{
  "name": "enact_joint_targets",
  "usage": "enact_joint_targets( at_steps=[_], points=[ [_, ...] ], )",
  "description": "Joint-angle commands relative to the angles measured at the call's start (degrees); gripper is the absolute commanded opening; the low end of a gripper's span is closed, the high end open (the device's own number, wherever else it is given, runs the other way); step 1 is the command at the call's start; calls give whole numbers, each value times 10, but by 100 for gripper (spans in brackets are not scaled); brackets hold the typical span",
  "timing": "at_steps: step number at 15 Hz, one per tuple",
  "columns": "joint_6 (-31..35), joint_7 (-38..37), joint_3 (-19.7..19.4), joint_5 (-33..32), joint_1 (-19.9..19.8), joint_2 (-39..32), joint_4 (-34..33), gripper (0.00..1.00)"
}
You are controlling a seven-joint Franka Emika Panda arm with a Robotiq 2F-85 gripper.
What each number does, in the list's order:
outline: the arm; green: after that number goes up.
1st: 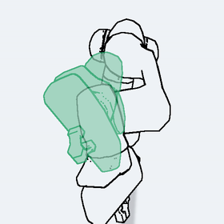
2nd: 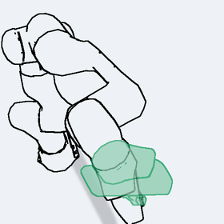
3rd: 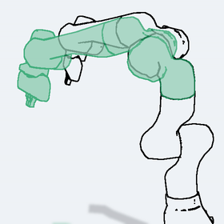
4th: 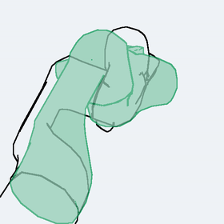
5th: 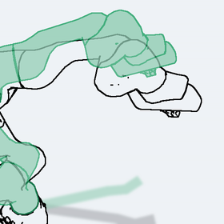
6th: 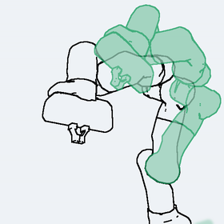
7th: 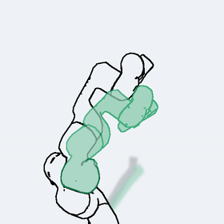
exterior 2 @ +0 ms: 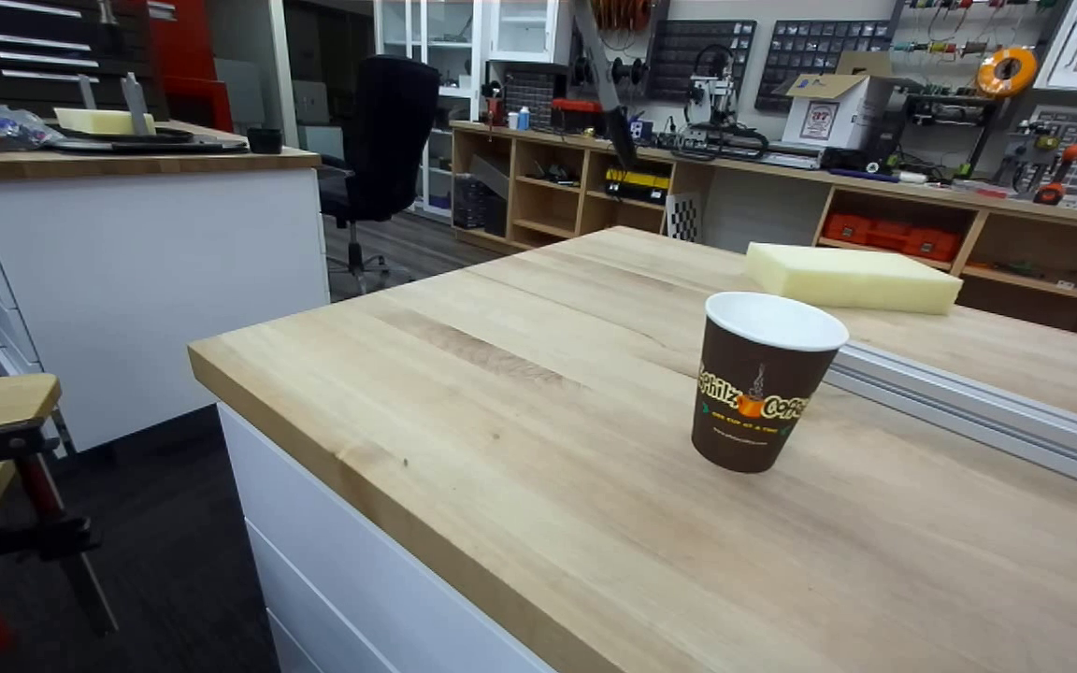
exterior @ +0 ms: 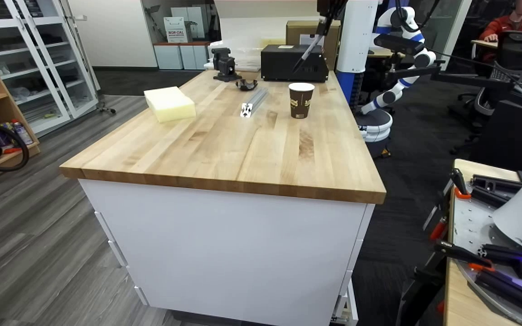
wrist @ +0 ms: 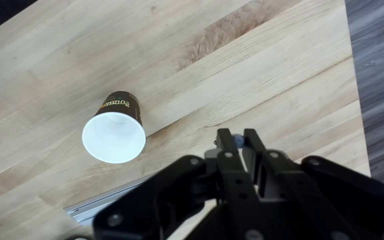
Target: Pick up the marker from the cup and put it on the table
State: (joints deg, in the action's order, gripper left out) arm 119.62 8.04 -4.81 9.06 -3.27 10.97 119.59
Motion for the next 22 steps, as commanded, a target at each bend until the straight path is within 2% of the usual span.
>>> enact_joint_targets(
  at_steps=[1, 12, 13, 14, 16, 22],
  points=[
    [1, -2, 12, 12, 17, 29, 36, 5],
    [-11, 5, 61, 32, 74, 26, 76, 6],
    [-12, 2, 63, 30, 75, 25, 78, 37],
    [-12, 5, 63, 31, 77, 25, 79, 38],
    [-12, 3, 64, 30, 78, 25, 81, 49],
    [-33, -11, 66, 19, 76, 24, 81, 88]
  ],
)
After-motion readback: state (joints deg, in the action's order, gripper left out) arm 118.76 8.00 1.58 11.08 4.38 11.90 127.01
